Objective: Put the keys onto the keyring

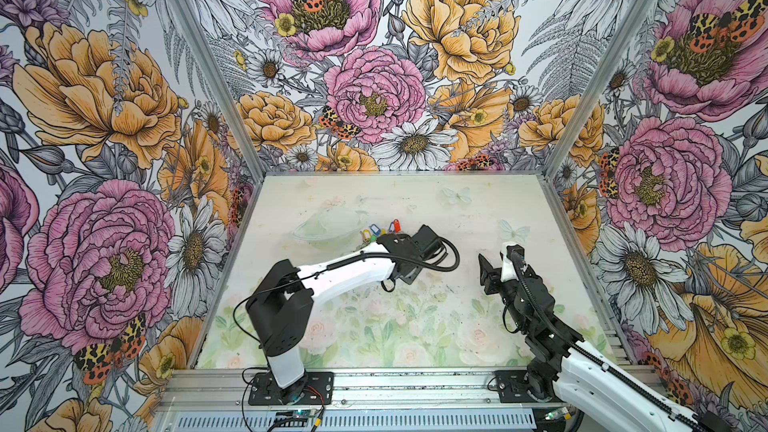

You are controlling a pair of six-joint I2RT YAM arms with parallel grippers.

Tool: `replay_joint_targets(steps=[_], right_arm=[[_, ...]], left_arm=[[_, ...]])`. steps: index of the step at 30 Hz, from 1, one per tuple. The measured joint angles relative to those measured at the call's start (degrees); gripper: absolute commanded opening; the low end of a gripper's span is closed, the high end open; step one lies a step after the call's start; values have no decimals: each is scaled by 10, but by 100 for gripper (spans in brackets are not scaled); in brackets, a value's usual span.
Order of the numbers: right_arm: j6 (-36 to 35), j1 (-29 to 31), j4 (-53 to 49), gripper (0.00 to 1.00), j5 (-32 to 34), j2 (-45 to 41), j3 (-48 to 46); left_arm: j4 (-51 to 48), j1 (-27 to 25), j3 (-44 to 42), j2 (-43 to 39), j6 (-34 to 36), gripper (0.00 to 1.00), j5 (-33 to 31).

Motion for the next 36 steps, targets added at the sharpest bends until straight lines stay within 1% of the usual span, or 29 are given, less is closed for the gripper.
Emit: replay_joint_targets(steps=[2, 3, 5, 6, 9, 11, 13, 16, 19, 22, 25, 28, 29, 30, 33, 36], right_arm=[[-7, -3, -5, 67, 21, 24, 17], [-14, -6, -7, 68, 31, 37, 26], [-33, -15, -6, 70, 55, 76, 50], [-41, -21, -6, 71, 63, 94, 59], [-70, -60, 8, 73, 78, 166, 86], [-84, -92, 37, 74, 81, 220, 92], [-94, -118, 69, 75, 79, 275, 91], [-101, -158, 134, 76, 65, 352, 90], [-110, -192, 190, 77, 33, 397, 89], [-116, -228, 239, 77, -17, 416, 89], [-118, -259, 303, 77, -59, 446, 89], [-104, -298, 372, 78, -110, 482, 73], [-99, -306, 389, 79, -119, 495, 69], [-91, -316, 387, 99, -126, 505, 68], [-78, -323, 375, 100, -131, 512, 76], [-69, -323, 379, 100, -130, 512, 83]], left_arm=[[49, 47, -56, -61, -8, 69, -25], [72, 69, -84, -85, -9, 73, -33], [133, 130, -161, -140, -10, 95, -43], [162, 158, -196, -161, -7, 98, -46], [272, 247, -308, -214, 7, 99, -48], [325, 292, -357, -231, 18, 99, -45], [377, 325, -380, -235, 37, 99, -41], [499, 359, -417, -234, 73, 99, -34], [627, 395, -458, -201, 102, 99, -12], [726, 422, -489, -151, 127, 99, 13], [825, 443, -508, -107, 129, 99, 61], [889, 490, -509, -66, 118, 99, 123], [903, 500, -510, -58, 115, 99, 130], [915, 507, -511, -54, 111, 99, 138], [945, 508, -514, -53, 110, 99, 157], [968, 502, -514, -53, 108, 99, 159]])
